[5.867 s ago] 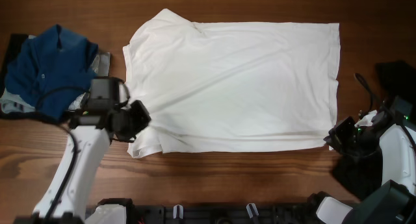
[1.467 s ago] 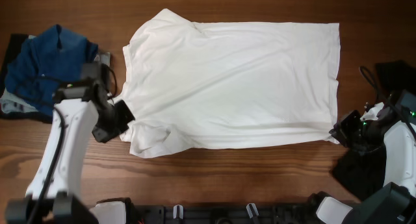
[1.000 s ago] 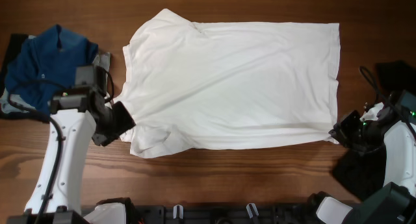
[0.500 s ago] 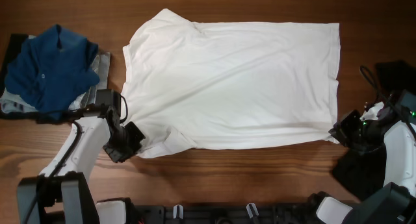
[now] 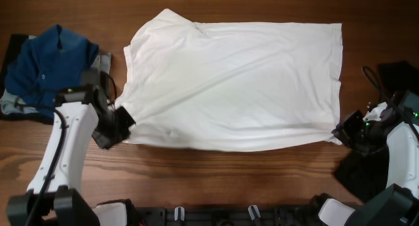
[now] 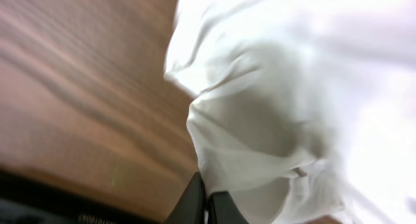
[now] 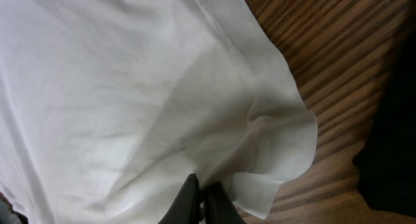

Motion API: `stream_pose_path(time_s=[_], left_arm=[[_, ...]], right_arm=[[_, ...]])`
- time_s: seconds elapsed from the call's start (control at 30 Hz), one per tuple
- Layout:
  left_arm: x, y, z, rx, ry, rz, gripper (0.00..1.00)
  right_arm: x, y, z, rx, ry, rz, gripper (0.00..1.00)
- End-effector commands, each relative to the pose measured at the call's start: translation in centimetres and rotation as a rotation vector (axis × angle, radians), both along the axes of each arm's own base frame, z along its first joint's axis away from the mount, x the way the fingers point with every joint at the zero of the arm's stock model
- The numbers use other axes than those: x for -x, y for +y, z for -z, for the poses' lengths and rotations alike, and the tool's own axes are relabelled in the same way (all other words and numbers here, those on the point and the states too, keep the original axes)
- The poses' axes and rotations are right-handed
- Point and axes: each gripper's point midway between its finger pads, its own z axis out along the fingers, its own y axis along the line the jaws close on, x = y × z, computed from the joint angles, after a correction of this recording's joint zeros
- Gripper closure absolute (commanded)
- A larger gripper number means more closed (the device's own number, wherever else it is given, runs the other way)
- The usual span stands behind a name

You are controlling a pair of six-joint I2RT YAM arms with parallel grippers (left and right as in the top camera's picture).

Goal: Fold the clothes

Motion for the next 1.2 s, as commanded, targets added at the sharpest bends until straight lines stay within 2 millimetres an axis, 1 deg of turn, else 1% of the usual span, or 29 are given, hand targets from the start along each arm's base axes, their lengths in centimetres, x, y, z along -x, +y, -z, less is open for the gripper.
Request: stream_pose_path(time_s=[0.0, 0.2, 0.3, 0.37, 0.43, 0.47, 0.53, 0.6, 0.67, 0.7, 0.73, 0.8, 0.9, 1.03, 1.17], left_arm=[[-2.6, 1.0, -2.9, -0.048, -0.131, 0.032, 0.96], [-4.3, 1.2, -3.3, -0.056, -0.203, 0.030, 0.96], [-5.6, 1.2, -3.5, -0.058, -0.256, 0.030, 0.96], [-5.5, 1.0, -3.5, -0.044, -0.254, 0.032, 0.96], [-4.6, 0.7, -3.2, -0.028, -0.211, 0.035, 0.95], [-3.9, 0.4, -2.8, -0.022, -0.178, 0.042, 0.88], [-3.3, 0.1, -1.9, -0.022, -0.143, 0.055, 0.76], [-3.0, 0.2, -0.2, -0.036, -0.125, 0.060, 0.69], [-2.7, 0.2, 2.2, -0.034, -0.107, 0.060, 0.65], [-2.7, 0.2, 3.0, -0.034, -0.102, 0.060, 0.65], [-2.8, 0.1, 4.5, -0.030, -0.101, 0.085, 0.65], [-2.7, -0.1, 5.6, -0.019, -0.084, 0.116, 0.67], [-2.5, 0.0, 6.5, -0.019, -0.054, 0.162, 0.67], [-3.1, 0.1, 7.6, -0.022, -0.053, 0.188, 0.64], [-3.1, -1.0, 8.5, 0.041, -0.043, 0.247, 0.64]], right_arm=[[-0.5, -0.4, -0.8, 0.021, -0.030, -0.016, 0.96], [-0.4, -0.5, 0.0, 0.031, -0.027, -0.011, 0.96], [-0.8, -0.6, 0.1, 0.032, -0.044, -0.012, 0.96], [-1.0, -0.6, 0.1, 0.029, -0.053, -0.011, 0.95], [-0.9, -0.6, 0.1, 0.028, -0.049, -0.010, 0.96], [-0.9, -0.5, 0.1, 0.025, -0.046, -0.010, 0.96], [-0.8, -0.5, 0.1, 0.024, -0.044, -0.010, 0.95], [-0.8, -0.5, 0.1, 0.024, -0.044, -0.009, 0.96], [-0.8, -0.5, 0.1, 0.024, -0.044, -0.009, 0.96], [-0.8, -0.5, 0.1, 0.024, -0.044, -0.010, 0.96], [-0.8, -0.5, 0.1, 0.024, -0.044, -0.010, 0.96], [-0.8, -0.5, 0.1, 0.024, -0.045, -0.009, 0.96], [-0.8, -0.5, 0.1, 0.024, -0.044, -0.011, 0.96], [-0.8, -0.5, 0.1, 0.024, -0.044, -0.010, 0.96], [-0.8, -0.5, 0.1, 0.024, -0.044, -0.011, 0.96]])
